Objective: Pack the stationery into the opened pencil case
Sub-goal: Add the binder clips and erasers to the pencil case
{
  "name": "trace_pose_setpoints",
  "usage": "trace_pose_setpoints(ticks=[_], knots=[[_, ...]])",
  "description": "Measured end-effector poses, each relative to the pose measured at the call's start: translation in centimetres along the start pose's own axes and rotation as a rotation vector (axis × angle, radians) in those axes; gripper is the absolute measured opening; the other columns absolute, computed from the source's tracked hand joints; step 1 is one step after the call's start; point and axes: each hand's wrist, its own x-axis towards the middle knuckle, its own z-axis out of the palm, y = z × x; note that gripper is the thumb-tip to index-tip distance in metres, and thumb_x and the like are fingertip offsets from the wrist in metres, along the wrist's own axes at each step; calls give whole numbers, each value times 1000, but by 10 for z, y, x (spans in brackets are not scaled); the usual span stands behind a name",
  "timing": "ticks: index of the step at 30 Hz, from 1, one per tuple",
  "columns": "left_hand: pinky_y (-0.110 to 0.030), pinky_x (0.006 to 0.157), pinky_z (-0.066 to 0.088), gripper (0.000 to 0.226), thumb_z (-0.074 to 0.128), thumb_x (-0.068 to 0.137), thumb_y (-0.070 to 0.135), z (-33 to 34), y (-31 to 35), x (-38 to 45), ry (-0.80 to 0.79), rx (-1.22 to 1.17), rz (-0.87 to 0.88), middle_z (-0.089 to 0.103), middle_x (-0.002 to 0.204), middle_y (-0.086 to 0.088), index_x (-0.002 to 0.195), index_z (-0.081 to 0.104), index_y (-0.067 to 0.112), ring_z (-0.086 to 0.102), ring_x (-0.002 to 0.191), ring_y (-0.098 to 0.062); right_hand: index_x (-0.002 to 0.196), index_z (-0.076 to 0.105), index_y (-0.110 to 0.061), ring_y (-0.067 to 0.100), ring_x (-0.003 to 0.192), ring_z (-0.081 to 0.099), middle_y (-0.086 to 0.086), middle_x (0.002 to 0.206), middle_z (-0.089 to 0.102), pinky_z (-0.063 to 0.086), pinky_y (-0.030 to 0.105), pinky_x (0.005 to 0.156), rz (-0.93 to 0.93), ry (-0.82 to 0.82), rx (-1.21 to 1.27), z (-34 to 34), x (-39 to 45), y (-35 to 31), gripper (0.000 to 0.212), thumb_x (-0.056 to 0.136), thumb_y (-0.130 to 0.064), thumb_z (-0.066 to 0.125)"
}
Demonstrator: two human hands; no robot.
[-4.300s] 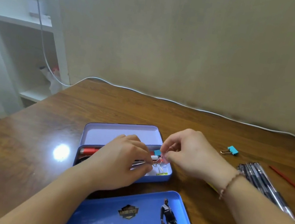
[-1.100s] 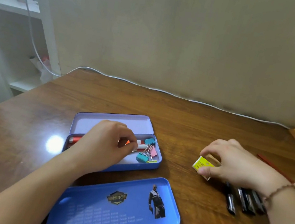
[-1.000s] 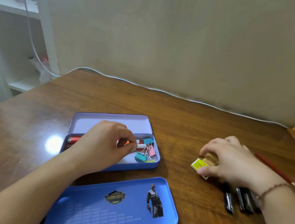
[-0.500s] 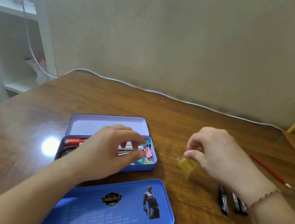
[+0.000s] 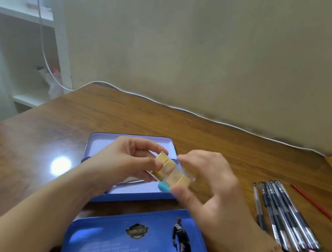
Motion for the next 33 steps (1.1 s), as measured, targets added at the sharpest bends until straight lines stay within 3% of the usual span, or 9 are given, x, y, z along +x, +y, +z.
trace_pose_setpoints(ticks=[4, 9, 13, 16, 19, 24, 27, 30, 33], knots=[[-25, 62, 58, 19, 68, 82, -8, -10, 9, -5, -35, 102, 85, 74, 83, -17, 88, 67, 9, 71, 74, -22, 117, 62, -38, 4, 83, 59, -19, 93, 68, 46, 10, 64, 311, -6, 232, -3, 10, 4, 33, 86, -28, 68], [-21, 59, 52, 22, 71, 79, -10, -20, 11, -6, -104, 258, 167, 69, 75, -12, 89, 63, 8, 64, 69, -21, 98, 72, -34, 7, 79, 55, -19, 81, 66, 47, 16, 64, 228, -193, 133, -5, 35, -14, 15, 86, -28, 67], [-36, 72, 54, 16, 75, 82, 9, -45, 11, -4, -158, 350, 127, 73, 81, -7, 95, 68, 13, 65, 74, -20, 88, 72, -31, -2, 77, 50, -25, 73, 56, 41, 22, 67, 208, -214, 20, 14, 53, -18, 6, 86, -28, 66], [-43, 80, 54, 9, 67, 88, 13, -59, 6, 5, 144, 483, 215, 74, 86, -6, 91, 71, 20, 68, 80, -17, 85, 71, -32, 3, 84, 53, -20, 79, 64, 45, 33, 79, 210, -227, -25, 39, 58, -16, 6, 85, -31, 65], [-32, 74, 55, 8, 64, 89, 21, -60, -1, 11, 310, 713, 245, 71, 86, 7, 90, 69, 27, 66, 79, -8, 89, 70, -32, 15, 103, 48, -14, 96, 66, 39, 38, 92, 198, -325, -100, 61, 56, -19, 8, 86, -32, 62], [-21, 81, 47, 23, 70, 84, 30, -61, -7, 11, 107, 895, 205, 66, 101, 17, 107, 66, 32, 60, 97, -1, 94, 71, -34, 15, 105, 40, -16, 96, 52, 27, 31, 86, 185, -358, -160, 73, 52, -22, 13, 88, -35, 60], [-22, 95, 41, 46, 72, 80, 36, -65, -4, 5, -64, 965, 115, 56, 123, 23, 123, 56, 40, 49, 116, 3, 98, 71, -37, 14, 103, 43, -15, 94, 63, 28, 31, 84, 183, -346, -188, 75, 51, -21, 15, 87, -38, 61], [-31, 109, 34, 82, 73, 64, 60, -71, -1, -1, -289, 1086, 39, 37, 140, 28, 136, 37, 49, 31, 133, 0, 103, 68, -38, 11, 102, 47, -15, 94, 70, 31, 32, 88, 204, -285, -146, 70, 47, -20, 19, 86, -34, 61], [-41, 112, 32, 95, 81, 63, 56, -67, -1, -3, -361, 1151, 13, 30, 145, 25, 141, 27, 50, 25, 136, -7, 101, 70, -37, 9, 101, 50, -20, 97, 69, 36, 34, 89, 196, -206, -155, 50, 42, -16, 26, 88, -19, 57]])
